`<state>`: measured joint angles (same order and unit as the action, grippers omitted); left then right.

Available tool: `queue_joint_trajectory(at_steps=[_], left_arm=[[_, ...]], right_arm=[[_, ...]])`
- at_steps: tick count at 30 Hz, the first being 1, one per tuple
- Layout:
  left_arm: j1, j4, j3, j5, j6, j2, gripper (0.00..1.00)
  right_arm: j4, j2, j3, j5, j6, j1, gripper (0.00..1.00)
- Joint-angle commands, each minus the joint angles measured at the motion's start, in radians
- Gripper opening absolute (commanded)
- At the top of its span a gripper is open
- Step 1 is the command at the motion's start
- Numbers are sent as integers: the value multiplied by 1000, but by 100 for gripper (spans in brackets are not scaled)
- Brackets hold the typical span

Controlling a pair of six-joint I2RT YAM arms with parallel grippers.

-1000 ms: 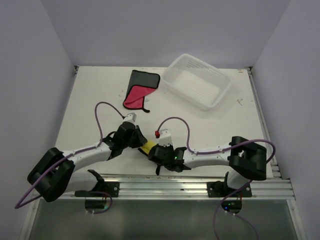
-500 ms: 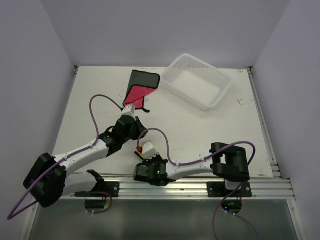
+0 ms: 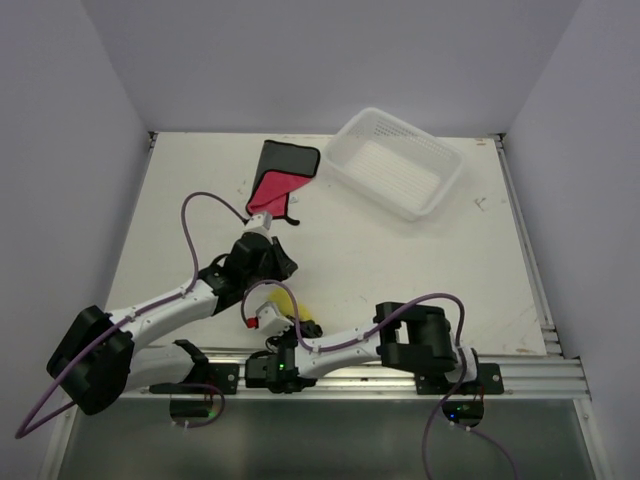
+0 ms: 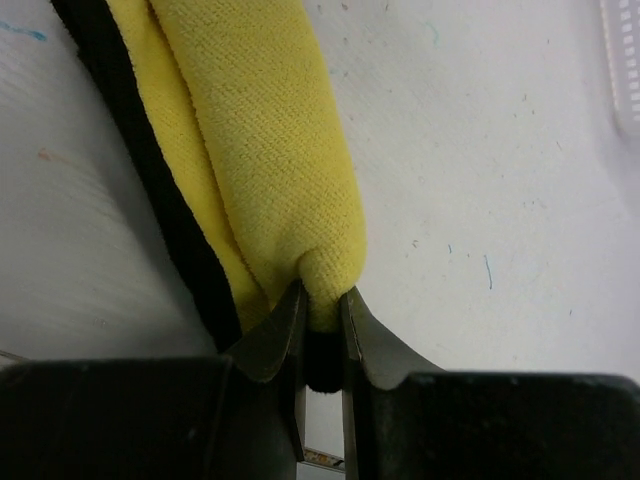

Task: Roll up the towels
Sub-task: Roll the towel

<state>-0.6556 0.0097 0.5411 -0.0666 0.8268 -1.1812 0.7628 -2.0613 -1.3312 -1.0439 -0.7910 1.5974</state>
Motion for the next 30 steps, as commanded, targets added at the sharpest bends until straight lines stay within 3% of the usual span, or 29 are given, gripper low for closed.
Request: queue_joint_trajectory(at_steps=[1,17,27,30], left_arm=[[4,30,0,8,-9,-8,22],[5,19,-65,102,6,6,21],[7,-43,-67,71,-9,49,22],[5,-115,-32,-20,-34,61,22]], right_arm=[[66,-66,-59,-60,-5,6,0],[164,-270,-261,-53,199,65,0],[210,-303,-269,-53,217,68,0],[291,-327,-309,-59,156,47,0]])
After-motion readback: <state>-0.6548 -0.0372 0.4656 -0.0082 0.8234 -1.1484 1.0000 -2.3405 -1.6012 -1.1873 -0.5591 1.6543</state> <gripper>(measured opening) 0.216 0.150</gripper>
